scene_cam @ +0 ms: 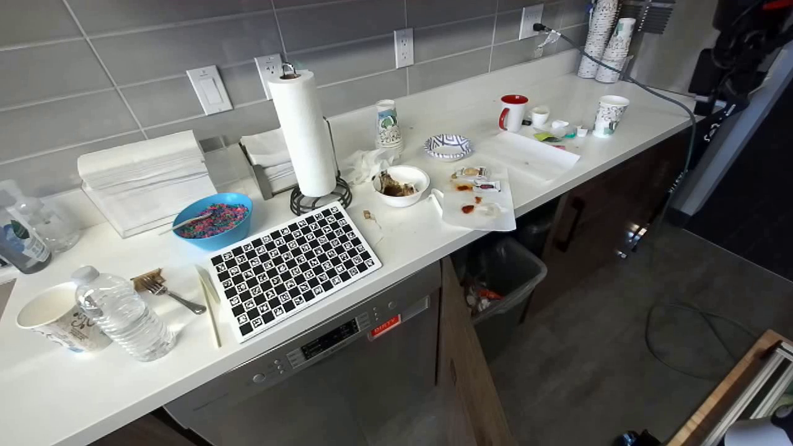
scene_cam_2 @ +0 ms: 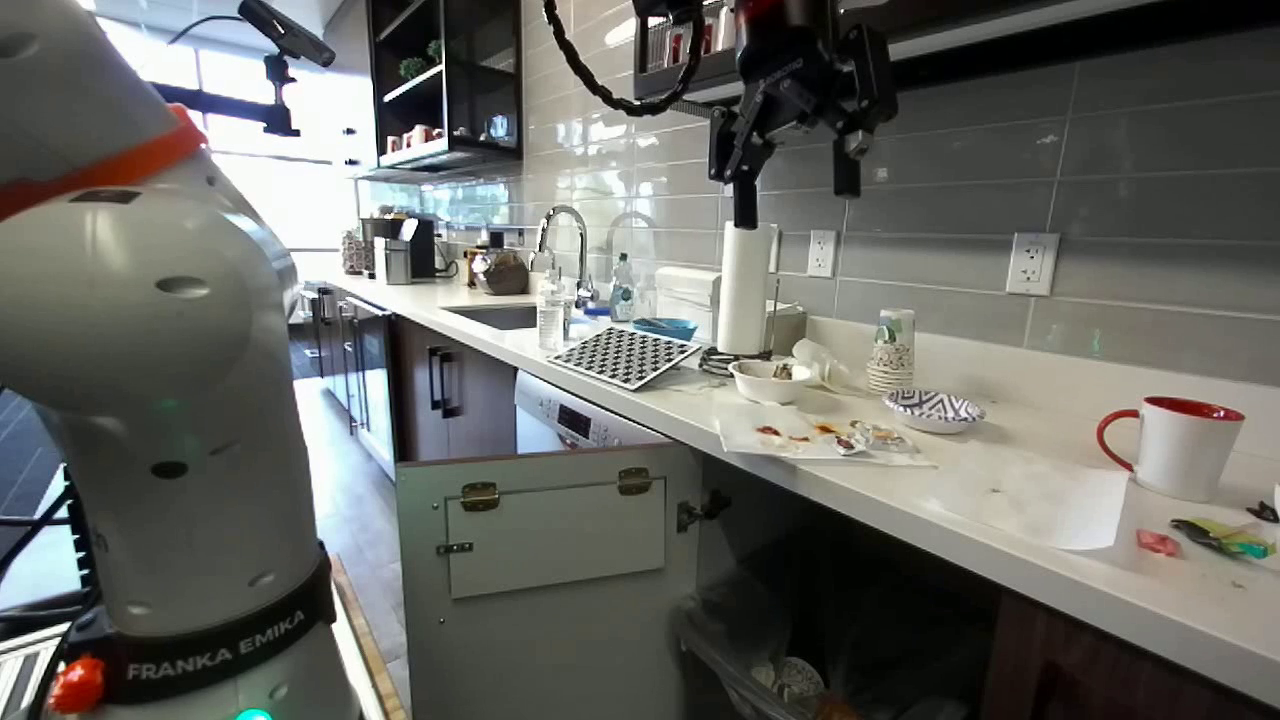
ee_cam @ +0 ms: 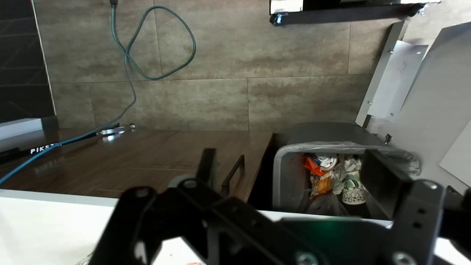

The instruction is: Pick up the sachet on the napkin and put it inside the bin

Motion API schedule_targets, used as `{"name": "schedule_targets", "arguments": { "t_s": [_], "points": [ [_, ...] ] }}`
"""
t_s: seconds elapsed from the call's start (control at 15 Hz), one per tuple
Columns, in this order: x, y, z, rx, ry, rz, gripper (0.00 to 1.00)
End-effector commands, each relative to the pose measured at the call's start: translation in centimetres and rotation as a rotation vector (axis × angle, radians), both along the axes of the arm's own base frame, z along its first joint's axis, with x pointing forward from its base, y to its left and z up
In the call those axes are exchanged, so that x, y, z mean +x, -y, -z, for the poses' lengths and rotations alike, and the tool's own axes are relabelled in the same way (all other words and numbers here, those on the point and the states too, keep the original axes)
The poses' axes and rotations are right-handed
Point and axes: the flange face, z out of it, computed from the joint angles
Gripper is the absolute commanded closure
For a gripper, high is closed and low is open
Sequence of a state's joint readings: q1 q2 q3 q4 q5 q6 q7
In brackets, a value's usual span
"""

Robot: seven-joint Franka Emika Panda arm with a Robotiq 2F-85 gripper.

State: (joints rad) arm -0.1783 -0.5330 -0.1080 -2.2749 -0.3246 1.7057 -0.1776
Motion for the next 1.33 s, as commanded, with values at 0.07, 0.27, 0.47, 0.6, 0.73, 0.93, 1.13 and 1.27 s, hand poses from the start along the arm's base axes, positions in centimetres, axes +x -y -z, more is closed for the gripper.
{"name": "schedule_targets", "arguments": {
  "t_s": [0.07,0.27,0.47,0.6,0.73,0.93,1.13,1.27],
  "points": [
    [0.1,-3.1,-0.7,-0.030,-0.001,0.016,0.00],
    [0.4,-9.2,-1.5,-0.074,0.059,-0.004,0.00],
    [0.2,-16.0,-2.1,-0.160,0.130,-0.056,0.00],
    [-0.3,-20.1,-3.2,-0.204,0.162,-0.076,0.00],
    [-1.2,-23.4,-4.6,-0.252,0.169,-0.116,0.00],
    [-1.0,-23.8,-4.3,-0.230,0.178,-0.131,0.00],
    [-1.0,-23.7,-4.6,-0.232,0.184,-0.128,0.00],
    [-1.0,-23.5,-4.6,-0.232,0.184,-0.125,0.00]
  ]
}}
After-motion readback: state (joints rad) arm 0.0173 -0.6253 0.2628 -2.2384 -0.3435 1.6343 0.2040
